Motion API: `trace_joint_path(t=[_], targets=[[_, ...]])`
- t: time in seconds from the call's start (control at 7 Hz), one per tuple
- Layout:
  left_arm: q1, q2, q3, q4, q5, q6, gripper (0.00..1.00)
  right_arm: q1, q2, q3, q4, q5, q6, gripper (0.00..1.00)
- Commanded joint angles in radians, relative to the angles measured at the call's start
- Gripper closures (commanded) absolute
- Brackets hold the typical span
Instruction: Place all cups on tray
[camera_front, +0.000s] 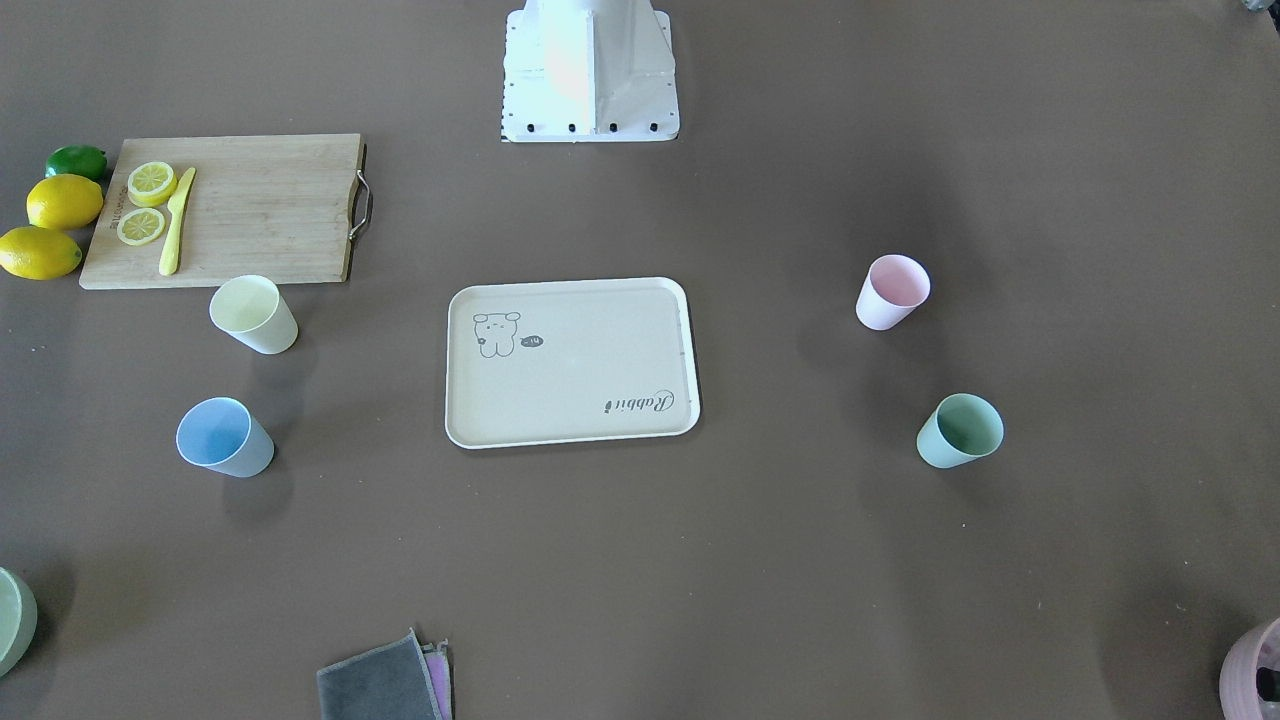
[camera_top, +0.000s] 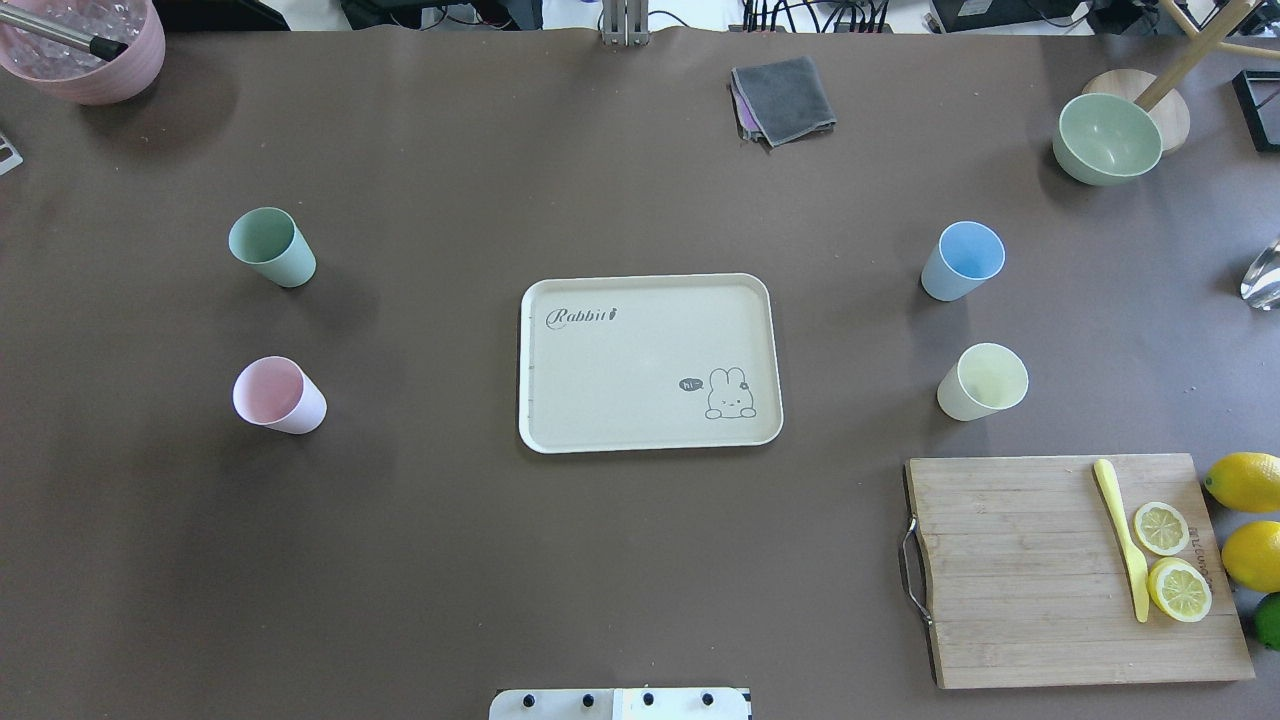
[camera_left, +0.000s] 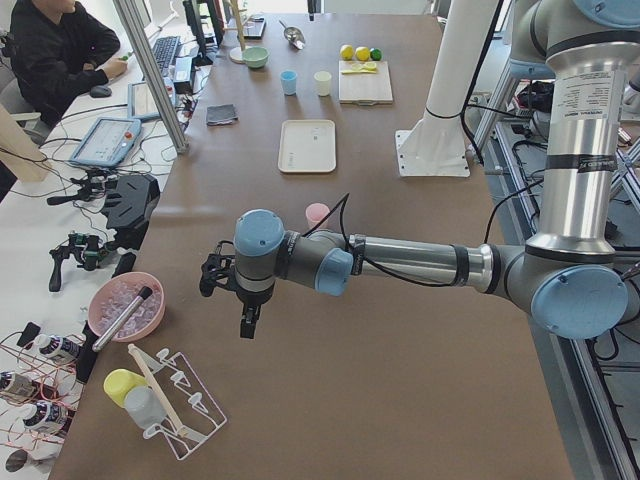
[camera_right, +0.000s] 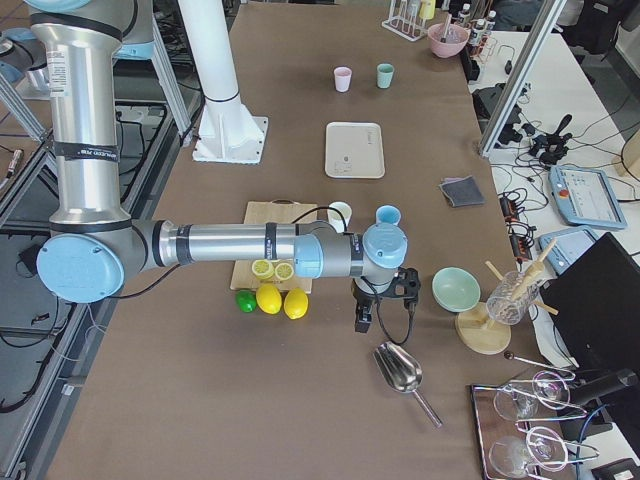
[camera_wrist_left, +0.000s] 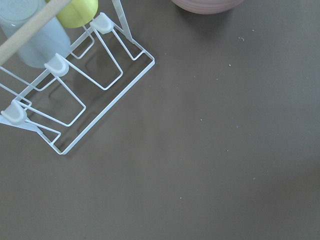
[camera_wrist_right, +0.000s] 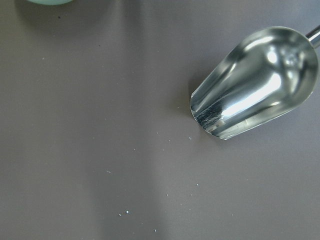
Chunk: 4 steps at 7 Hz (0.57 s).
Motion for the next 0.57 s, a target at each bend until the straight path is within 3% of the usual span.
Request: trace_joint_path(t=[0.0, 0.43], targets=[[0.001, -0.001, 0.0, 0.0, 0.0, 0.0, 0.02, 0.0, -0.001, 0.005, 0.0, 0.003, 0.002, 0.0], [0.001, -0.001, 0.0, -0.001, -0.002, 0.0, 0.02, 0.0, 0.0, 0.01, 0.0, 0.004, 0.004, 0.0]])
